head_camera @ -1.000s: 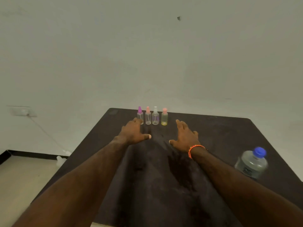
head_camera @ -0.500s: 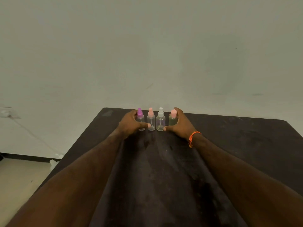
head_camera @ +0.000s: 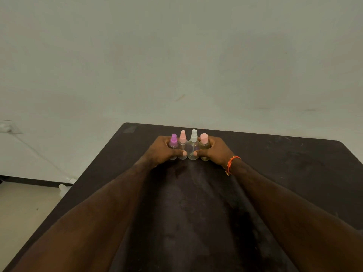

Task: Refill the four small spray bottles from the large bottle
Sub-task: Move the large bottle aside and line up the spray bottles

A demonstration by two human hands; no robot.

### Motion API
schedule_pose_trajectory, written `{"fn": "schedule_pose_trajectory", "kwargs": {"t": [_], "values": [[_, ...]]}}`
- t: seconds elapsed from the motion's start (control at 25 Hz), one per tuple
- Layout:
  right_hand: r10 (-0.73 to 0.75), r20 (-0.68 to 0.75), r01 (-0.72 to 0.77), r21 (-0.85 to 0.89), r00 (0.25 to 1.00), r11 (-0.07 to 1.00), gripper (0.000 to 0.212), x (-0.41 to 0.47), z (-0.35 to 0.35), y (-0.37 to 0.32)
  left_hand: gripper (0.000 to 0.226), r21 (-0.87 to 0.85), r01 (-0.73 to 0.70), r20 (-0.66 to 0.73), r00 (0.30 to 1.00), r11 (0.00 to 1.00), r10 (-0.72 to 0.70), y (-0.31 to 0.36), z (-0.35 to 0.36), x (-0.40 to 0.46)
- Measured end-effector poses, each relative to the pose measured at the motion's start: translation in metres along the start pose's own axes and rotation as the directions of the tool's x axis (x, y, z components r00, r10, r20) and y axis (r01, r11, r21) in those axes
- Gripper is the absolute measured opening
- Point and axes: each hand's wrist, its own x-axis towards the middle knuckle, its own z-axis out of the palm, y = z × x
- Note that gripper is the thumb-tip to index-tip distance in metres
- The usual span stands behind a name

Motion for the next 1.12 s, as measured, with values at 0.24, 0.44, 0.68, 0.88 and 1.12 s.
{"fn": "schedule_pose_trajectory", "kwargs": {"t": [0.24, 0.44, 0.68, 0.88, 1.12], "values": [[0.005, 0.031, -0.003, -0.053, 1.000, 0.999, 0.037, -0.072, 0.015, -0.013, 0.022, 0.103, 0.057, 0.061, 0.996, 0.993, -0.064, 0.010, 0.006, -0.070], [-0.022, 0.064, 0.027, -0.071, 0.998, 0.997, 0.034, -0.130, 0.031, -0.017, 0.025, 0.148, 0.082, 0.047, 0.995, 0.986, -0.090, 0.006, 0.013, -0.132], [-0.024, 0.111, 0.033, -0.080, 0.994, 0.996, 0.035, -0.168, 0.043, -0.019, 0.035, 0.164, 0.106, 0.014, 0.994, 0.981, -0.110, -0.001, 0.016, -0.179], [-0.042, 0.142, 0.054, -0.085, 0.989, 0.995, 0.049, -0.174, 0.044, -0.020, 0.039, 0.181, 0.111, -0.001, 0.994, 0.977, -0.113, -0.007, 0.019, -0.187], [0.018, 0.150, -0.005, -0.085, 0.988, 0.996, 0.061, -0.177, 0.032, -0.014, 0.051, 0.223, 0.122, -0.015, 0.992, 0.967, -0.122, -0.012, 0.014, -0.187]]}}
